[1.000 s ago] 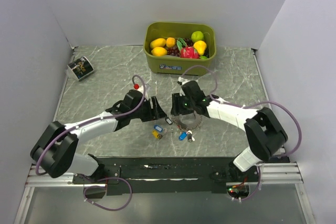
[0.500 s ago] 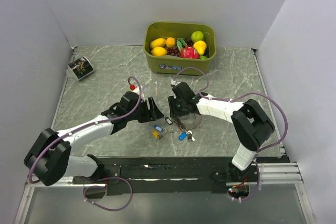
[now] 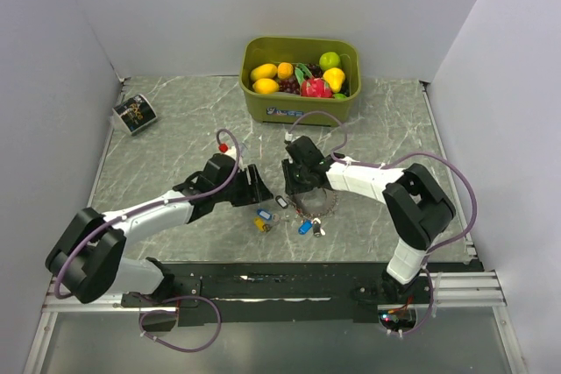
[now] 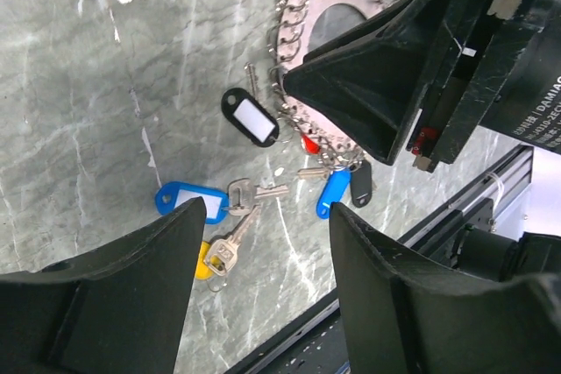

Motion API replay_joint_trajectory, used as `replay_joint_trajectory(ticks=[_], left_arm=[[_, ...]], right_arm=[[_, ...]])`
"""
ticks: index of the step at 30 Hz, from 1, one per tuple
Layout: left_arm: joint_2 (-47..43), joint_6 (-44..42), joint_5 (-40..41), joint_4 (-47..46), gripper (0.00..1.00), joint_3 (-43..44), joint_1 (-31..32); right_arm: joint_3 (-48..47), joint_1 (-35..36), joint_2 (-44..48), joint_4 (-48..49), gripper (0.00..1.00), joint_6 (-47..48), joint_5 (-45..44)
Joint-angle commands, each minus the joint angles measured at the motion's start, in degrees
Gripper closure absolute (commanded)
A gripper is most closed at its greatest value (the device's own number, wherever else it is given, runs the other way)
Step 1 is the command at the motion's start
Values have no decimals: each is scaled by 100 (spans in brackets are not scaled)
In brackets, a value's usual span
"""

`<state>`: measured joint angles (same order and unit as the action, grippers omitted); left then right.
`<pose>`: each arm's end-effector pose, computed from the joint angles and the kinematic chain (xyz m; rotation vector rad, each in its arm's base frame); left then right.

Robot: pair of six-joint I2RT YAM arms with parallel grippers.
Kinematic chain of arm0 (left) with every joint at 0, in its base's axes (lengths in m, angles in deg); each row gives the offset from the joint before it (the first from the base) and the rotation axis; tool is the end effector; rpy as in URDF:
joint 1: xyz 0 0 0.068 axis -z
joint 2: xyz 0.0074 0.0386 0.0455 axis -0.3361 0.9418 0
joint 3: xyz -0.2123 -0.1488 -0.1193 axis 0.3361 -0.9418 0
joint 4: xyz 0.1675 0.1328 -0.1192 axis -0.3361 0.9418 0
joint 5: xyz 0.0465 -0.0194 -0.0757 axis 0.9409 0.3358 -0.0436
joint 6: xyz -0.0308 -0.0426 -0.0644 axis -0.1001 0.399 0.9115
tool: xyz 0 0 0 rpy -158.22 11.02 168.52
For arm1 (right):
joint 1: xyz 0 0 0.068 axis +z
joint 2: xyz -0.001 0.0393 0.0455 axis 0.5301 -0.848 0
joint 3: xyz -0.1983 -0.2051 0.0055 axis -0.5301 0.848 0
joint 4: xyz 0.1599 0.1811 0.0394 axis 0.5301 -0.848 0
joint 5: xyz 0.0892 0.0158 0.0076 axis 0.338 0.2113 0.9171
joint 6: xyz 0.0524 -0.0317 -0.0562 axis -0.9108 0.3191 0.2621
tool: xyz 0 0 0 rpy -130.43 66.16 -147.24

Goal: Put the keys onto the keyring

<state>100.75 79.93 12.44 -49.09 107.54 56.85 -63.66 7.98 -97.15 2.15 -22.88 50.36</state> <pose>0.2147 -0.1817 0.2004 -0.0633 2.3939 -0.9828 0.2740 0.2322 0.1727 -0.4064 2.5605 0.4543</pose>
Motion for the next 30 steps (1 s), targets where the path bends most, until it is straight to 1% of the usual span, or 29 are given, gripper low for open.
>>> replay_joint_trajectory(ticks=[1, 7, 10, 11, 14, 21, 23, 30], left_arm=[[105, -71, -75, -147, 36, 113, -12], [219, -97, -75, -103, 36, 200, -12], [315, -115, -67, -42, 38, 271, -3], [359, -132, -49, -16, 38, 297, -12], [377, -141, -6, 28, 39, 332, -12], [131, -238, 389, 169, 40, 403, -3], [0, -282, 495, 354, 39, 429, -12], [-755, -501, 900, 354, 37, 385, -12]], right_arm=[[-171, 53, -209, 115, 64, 9, -86], [-206, 44, -315, 107, 69, 27, -139], [-154, 44, -306, 185, 80, 18, -139], [-154, 44, -315, 186, 88, 18, -113], [-136, 53, -271, 195, 100, 70, -95], [-136, 53, 238, 46, 100, 351, -139], [-110, 53, 397, 10, 100, 509, -305], [136, 44, 1275, 89, 100, 984, -403]])
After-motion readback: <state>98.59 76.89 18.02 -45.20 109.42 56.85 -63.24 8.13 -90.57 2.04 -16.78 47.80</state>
